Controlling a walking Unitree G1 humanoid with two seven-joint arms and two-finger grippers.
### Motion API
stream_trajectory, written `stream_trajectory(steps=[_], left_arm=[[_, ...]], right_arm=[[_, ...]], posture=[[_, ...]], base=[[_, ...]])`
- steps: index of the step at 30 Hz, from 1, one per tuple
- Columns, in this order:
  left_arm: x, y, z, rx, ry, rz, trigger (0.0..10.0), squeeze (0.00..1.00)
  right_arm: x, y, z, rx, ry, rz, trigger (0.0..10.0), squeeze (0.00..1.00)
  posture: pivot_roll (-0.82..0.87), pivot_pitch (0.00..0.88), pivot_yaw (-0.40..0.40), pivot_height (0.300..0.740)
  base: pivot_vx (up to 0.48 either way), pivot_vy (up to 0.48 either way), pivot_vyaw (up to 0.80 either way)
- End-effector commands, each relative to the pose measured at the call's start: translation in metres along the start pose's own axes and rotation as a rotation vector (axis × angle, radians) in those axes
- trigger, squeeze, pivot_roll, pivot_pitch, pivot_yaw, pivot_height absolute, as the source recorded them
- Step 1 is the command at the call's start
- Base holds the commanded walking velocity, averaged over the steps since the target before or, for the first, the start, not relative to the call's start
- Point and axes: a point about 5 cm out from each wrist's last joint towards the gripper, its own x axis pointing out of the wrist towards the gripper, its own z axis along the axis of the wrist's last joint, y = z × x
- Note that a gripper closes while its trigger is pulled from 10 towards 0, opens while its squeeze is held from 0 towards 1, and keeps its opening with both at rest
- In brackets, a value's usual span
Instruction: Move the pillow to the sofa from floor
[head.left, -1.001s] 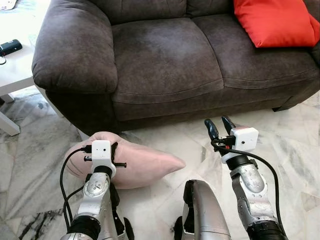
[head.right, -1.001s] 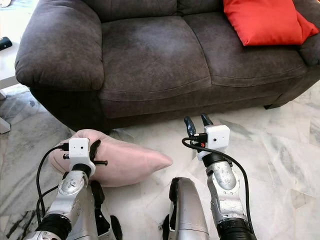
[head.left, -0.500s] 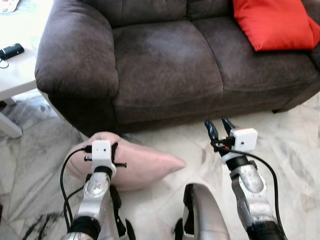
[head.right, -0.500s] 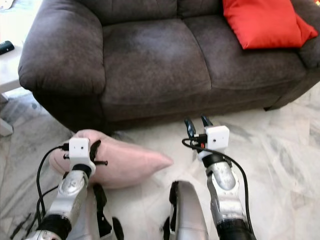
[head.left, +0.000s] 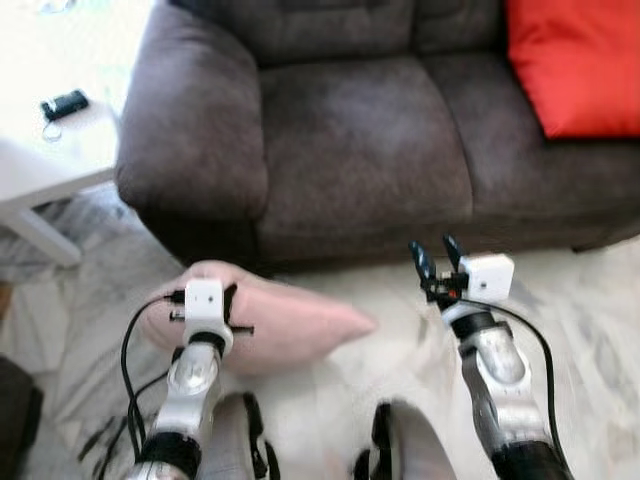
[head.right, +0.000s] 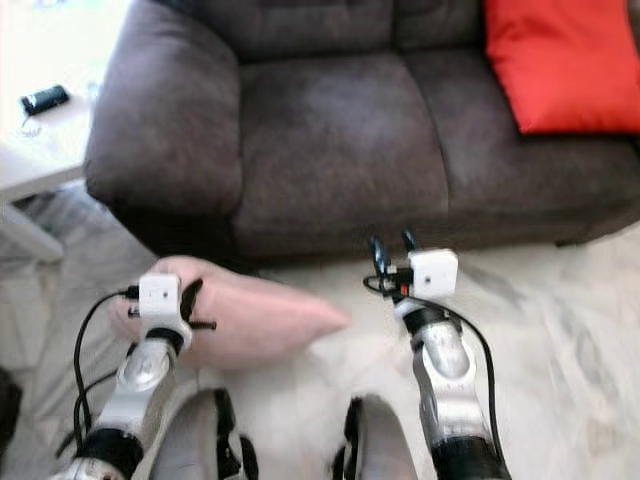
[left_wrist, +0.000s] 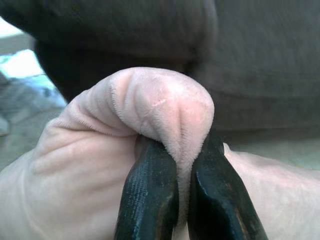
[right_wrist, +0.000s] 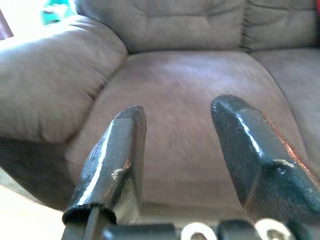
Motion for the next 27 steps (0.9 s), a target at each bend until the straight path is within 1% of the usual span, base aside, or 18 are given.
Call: stream_trajectory(steps=[1,3,13,21,27], left_arm=[[0.005,0.001,0.019,0.01,-0.095,-0.008,10.0,0.0],[0.005,0.001,0.019,0.01,-0.096,-0.01,10.0,0.0],[0.006,-0.001,0.022,0.006,-0.104,-0.02,10.0,0.0],[0.008,-0.004,0.032,0.003,-0.137,-0.053,10.0,0.0],[0.009,-0.005,0.036,0.002,-0.147,-0.063,10.0,0.0]], right_arm=[[-0.004,0.0,-0.005,0.002,0.015,-0.006,10.0,0.0],[-0.004,0.0,-0.005,0.004,0.014,-0.006,10.0,0.0],[-0.003,0.001,-0.006,0.011,0.018,-0.003,10.0,0.0],[-0.002,0.001,-0.007,0.014,0.025,0.001,10.0,0.0],[0.0,0.0,-0.005,0.013,0.017,0.001,10.0,0.0]], posture=[[-0.07,0.193,-0.014,0.73],[-0.07,0.192,-0.013,0.74],[-0.07,0.188,-0.012,0.74],[-0.06,0.18,-0.011,0.74],[-0.06,0.172,-0.009,0.74]], base=[[0.0,0.0,0.0],[0.0,0.0,0.0],[0.0,0.0,0.0],[0.0,0.0,0.0],[0.0,0.0,0.0]])
